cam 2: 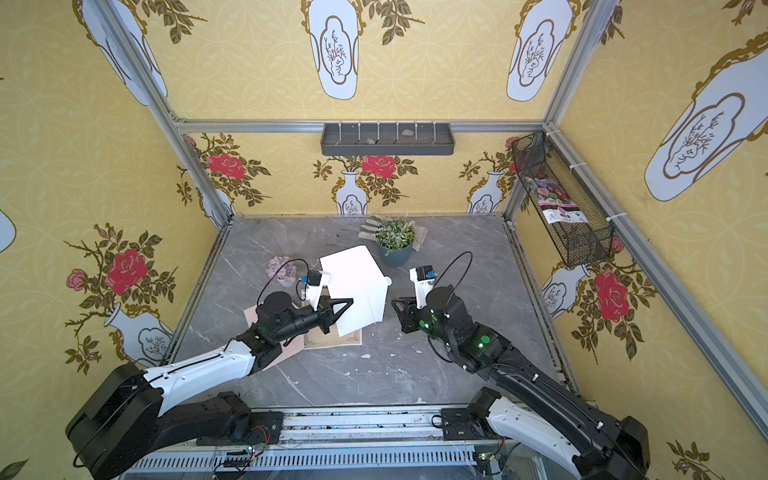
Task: Take the letter paper out of the envelope
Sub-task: Pick up the envelope from the center of the board, then take out the letter paper from the envelope.
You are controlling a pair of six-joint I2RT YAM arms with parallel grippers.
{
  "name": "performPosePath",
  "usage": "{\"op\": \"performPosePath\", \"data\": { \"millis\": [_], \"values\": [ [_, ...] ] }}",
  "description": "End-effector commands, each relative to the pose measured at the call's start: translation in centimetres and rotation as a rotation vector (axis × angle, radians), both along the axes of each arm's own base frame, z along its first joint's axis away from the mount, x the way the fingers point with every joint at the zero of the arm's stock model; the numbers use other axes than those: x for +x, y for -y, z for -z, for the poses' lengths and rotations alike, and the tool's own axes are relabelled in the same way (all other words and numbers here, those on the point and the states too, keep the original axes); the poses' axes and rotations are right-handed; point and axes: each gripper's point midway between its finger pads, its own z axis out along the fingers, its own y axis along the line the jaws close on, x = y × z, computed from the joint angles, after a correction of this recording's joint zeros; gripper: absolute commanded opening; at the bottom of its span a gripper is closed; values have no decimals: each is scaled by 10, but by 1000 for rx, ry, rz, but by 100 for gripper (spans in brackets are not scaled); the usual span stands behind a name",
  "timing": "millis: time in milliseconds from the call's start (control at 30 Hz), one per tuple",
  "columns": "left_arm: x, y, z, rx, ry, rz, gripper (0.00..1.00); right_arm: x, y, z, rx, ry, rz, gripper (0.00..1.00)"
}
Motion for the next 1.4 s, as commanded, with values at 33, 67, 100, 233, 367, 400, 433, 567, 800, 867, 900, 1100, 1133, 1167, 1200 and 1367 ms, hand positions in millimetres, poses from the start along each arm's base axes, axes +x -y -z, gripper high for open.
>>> {"op": "performPosePath", "data": {
  "millis": [33, 67, 100, 233, 367, 400, 433, 567, 800, 867, 900, 1100, 1133, 1167, 1200, 1367],
  "values": [
    [2, -2, 3, 10, 2, -14, 0, 0, 10, -2, -15, 8, 41, 29],
    [2, -2, 3, 10, 2, -12, 0, -1, 5, -5, 10, 11, 21, 30],
    [2, -1, 4, 12, 1, -11, 0, -2, 0, -8, 29, 12, -1, 33],
    [1, 1, 4, 8, 3, 6, 0, 0, -30, -7, 65, 7, -91, 41],
    [-7, 8, -2, -16, 19, 72, 0, 12, -47, 10, 12, -12, -111, 45],
    [-10, 10, -3, -22, 24, 96, 0, 14, -51, 13, 7, -13, -119, 45],
    [-13, 12, -5, -30, 31, 117, 0, 16, -53, 15, 2, -12, -121, 45],
    [-22, 17, -9, -48, 48, 183, 0, 21, -56, 7, 41, 0, -147, 40],
    [-32, 23, -16, -76, 66, 260, 0, 25, -53, 5, 78, -11, -180, 38],
    [-34, 23, -17, -81, 68, 271, 0, 29, -48, 7, 90, -21, -173, 34],
    [-35, 23, -18, -82, 68, 274, 0, 29, -47, 8, 104, -25, -177, 32],
    [-36, 25, -18, -83, 67, 287, 0, 26, -47, 5, 159, -41, -196, 28],
    [-35, 25, -18, -83, 66, 286, 0, 25, -48, 5, 161, -43, -199, 27],
    [-35, 25, -17, -82, 64, 287, 0, 25, -49, 5, 165, -47, -205, 26],
    [-35, 25, -17, -82, 63, 287, 0, 24, -50, 4, 169, -49, -209, 26],
    [-32, 25, -14, -77, 56, 272, 0, 19, -53, -4, 187, -48, -228, 25]
  ]
}}
